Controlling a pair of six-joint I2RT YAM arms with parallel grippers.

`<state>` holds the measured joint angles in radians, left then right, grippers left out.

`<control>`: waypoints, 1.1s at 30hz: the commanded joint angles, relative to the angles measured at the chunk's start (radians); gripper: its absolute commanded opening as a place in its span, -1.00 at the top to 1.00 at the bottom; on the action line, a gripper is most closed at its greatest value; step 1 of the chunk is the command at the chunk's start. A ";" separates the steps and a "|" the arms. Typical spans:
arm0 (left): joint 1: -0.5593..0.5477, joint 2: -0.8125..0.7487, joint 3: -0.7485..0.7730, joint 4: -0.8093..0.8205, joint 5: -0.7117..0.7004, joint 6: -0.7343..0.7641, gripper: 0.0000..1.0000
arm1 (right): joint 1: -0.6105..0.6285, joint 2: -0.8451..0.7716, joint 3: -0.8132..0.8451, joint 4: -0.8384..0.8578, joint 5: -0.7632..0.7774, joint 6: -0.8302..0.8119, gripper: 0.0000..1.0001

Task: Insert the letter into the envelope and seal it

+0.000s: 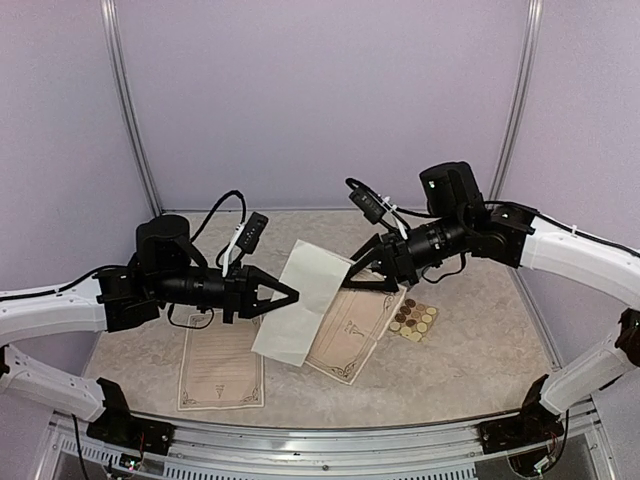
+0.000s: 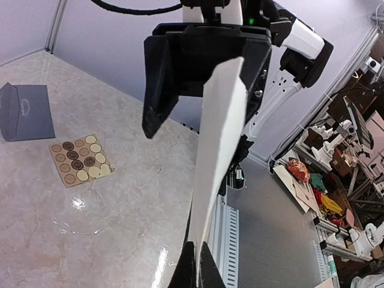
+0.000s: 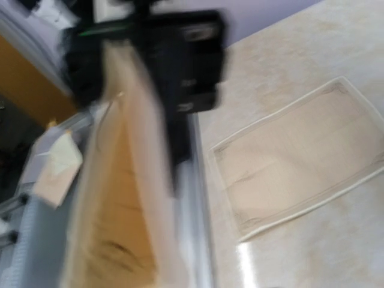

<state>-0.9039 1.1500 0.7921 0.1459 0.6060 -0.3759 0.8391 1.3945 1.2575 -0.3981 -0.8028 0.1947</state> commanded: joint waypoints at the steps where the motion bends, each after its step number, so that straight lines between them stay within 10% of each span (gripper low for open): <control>1: -0.007 -0.079 -0.061 0.150 -0.071 -0.071 1.00 | -0.109 -0.090 -0.091 0.165 0.076 0.158 -0.32; 18: -0.009 -0.133 -0.120 0.359 -0.227 -0.161 1.00 | -0.264 -0.250 -0.402 0.332 0.294 0.404 -0.69; 33: -0.013 -0.087 -0.106 0.377 -0.230 -0.171 1.00 | -0.022 -0.160 -0.346 0.516 0.052 0.334 -0.71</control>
<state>-0.9077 1.0534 0.6781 0.4889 0.3866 -0.5465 0.7937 1.2388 0.8913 -0.0284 -0.6533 0.5175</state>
